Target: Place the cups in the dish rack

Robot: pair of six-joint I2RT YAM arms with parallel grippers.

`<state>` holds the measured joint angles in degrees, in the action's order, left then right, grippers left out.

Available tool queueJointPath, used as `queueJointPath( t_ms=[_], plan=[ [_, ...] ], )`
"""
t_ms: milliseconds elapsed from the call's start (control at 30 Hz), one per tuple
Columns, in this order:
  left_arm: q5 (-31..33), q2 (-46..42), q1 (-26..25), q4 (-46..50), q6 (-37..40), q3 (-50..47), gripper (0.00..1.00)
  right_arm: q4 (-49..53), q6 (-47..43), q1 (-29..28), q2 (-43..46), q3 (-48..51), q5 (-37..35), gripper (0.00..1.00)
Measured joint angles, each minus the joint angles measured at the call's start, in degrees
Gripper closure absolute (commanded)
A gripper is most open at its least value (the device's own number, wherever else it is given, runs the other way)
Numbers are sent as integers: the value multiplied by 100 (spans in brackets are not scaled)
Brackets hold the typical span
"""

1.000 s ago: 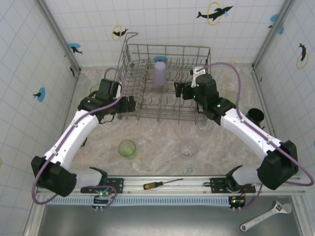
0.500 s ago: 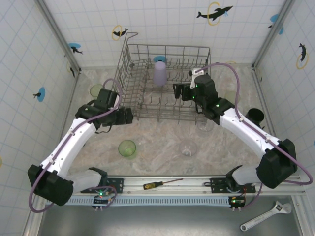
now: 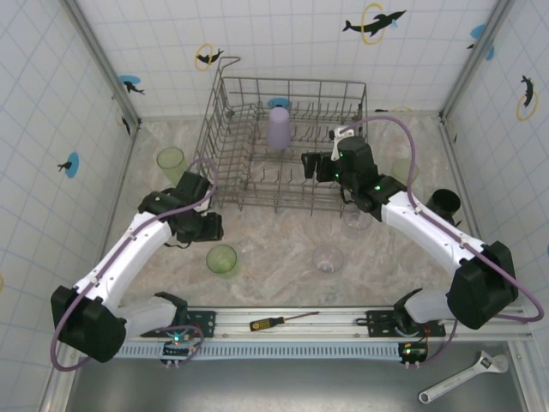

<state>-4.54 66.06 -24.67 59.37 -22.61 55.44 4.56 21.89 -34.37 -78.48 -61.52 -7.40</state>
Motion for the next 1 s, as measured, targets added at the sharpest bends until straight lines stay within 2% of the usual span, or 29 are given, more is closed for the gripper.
queueJointPath(
  t_ms=[67,133,267,533,733,900,1000],
  plan=[
    [-63,-59,-131,57,2,-205,37,0,-2,-2,2,0,2,0],
    [-116,-125,-190,120,-15,-348,43,2,-4,-2,2,0,0,0],
    [-146,-186,-232,184,-57,-426,44,4,-4,-2,2,2,-7,0],
    [-90,-177,-396,149,-173,-752,55,4,11,-2,0,31,11,0],
    [-9,28,-538,103,-256,-881,75,28,-11,0,-46,31,17,0],
    [37,162,-588,-24,-280,-896,99,164,-44,0,-133,31,15,0],
    [50,192,-625,-83,-304,-898,100,173,-46,2,-133,31,15,0]
  ],
)
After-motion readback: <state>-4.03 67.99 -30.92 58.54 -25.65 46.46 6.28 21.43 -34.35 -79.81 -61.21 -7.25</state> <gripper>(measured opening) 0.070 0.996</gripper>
